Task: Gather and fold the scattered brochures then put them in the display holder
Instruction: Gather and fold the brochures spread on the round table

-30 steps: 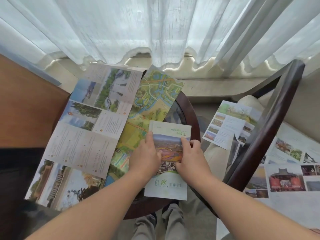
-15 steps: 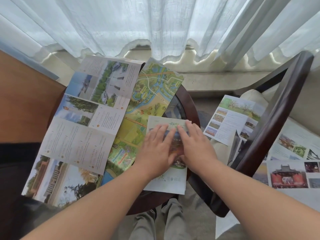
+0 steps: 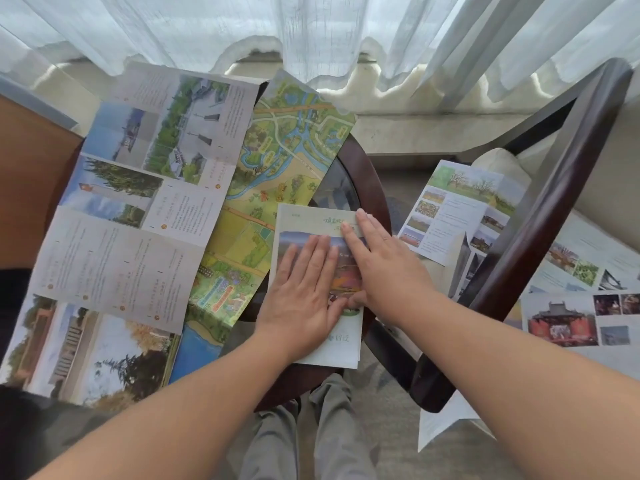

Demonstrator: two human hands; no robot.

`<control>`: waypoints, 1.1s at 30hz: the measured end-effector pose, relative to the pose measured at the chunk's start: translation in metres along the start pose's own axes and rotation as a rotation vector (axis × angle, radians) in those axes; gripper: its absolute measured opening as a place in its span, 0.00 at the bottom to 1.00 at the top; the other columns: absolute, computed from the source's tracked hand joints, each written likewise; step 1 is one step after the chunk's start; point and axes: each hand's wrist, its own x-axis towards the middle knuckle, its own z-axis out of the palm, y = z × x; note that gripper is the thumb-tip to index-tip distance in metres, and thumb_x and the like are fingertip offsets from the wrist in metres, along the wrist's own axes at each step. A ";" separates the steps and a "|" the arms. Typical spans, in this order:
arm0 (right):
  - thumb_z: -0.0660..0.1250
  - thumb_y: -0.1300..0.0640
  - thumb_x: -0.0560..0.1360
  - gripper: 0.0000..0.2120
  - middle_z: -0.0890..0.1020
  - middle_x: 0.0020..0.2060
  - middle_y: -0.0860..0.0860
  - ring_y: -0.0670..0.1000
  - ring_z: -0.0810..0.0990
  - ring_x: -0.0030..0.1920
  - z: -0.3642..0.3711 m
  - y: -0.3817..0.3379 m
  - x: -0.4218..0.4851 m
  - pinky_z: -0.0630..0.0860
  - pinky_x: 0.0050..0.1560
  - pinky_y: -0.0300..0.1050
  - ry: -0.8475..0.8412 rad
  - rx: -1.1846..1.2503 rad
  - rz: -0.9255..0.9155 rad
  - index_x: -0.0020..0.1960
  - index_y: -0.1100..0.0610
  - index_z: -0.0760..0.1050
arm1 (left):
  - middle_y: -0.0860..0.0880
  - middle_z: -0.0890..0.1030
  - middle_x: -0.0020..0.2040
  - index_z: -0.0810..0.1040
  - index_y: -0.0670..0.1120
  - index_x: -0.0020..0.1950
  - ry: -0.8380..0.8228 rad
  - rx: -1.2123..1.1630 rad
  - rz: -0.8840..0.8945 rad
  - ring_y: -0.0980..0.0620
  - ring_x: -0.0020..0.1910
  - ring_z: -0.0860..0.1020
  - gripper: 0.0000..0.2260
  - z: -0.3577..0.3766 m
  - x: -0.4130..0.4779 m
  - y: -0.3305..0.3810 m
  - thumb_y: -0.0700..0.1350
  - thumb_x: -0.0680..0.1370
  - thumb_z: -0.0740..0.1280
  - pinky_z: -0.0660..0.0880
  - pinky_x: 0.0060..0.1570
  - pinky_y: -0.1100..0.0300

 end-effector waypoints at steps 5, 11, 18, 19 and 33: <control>0.78 0.48 0.66 0.59 0.38 0.79 0.52 0.50 0.40 0.78 -0.007 0.002 -0.001 0.53 0.75 0.48 -0.015 -0.003 -0.025 0.79 0.52 0.38 | 0.39 0.41 0.79 0.42 0.39 0.78 -0.048 0.038 0.010 0.43 0.78 0.39 0.41 -0.001 -0.013 0.003 0.68 0.77 0.44 0.42 0.76 0.43; 0.78 0.50 0.66 0.57 0.38 0.79 0.50 0.48 0.40 0.78 -0.008 0.005 -0.003 0.53 0.75 0.48 -0.020 0.020 -0.012 0.79 0.50 0.39 | 0.39 0.33 0.77 0.33 0.39 0.77 -0.083 0.091 0.007 0.43 0.77 0.32 0.48 0.000 0.015 0.023 0.74 0.73 0.41 0.37 0.75 0.41; 0.72 0.47 0.72 0.52 0.38 0.79 0.51 0.49 0.41 0.78 -0.008 0.006 -0.008 0.48 0.77 0.49 0.002 -0.003 -0.017 0.79 0.54 0.38 | 0.41 0.40 0.79 0.46 0.39 0.79 -0.164 -0.005 0.172 0.44 0.78 0.38 0.43 0.011 -0.045 0.036 0.71 0.77 0.45 0.43 0.76 0.41; 0.72 0.47 0.72 0.52 0.38 0.79 0.51 0.49 0.41 0.78 -0.008 0.007 -0.008 0.47 0.77 0.49 0.003 0.006 -0.005 0.79 0.55 0.37 | 0.41 0.43 0.80 0.47 0.40 0.79 -0.151 -0.029 0.164 0.45 0.79 0.39 0.43 0.009 -0.043 0.034 0.71 0.77 0.45 0.43 0.76 0.42; 0.74 0.42 0.68 0.58 0.39 0.79 0.47 0.51 0.43 0.79 -0.005 0.016 -0.005 0.48 0.77 0.53 -0.003 0.043 0.149 0.79 0.52 0.34 | 0.42 0.37 0.79 0.38 0.43 0.79 -0.085 0.061 0.144 0.44 0.77 0.34 0.47 -0.011 0.031 0.027 0.74 0.72 0.45 0.36 0.74 0.39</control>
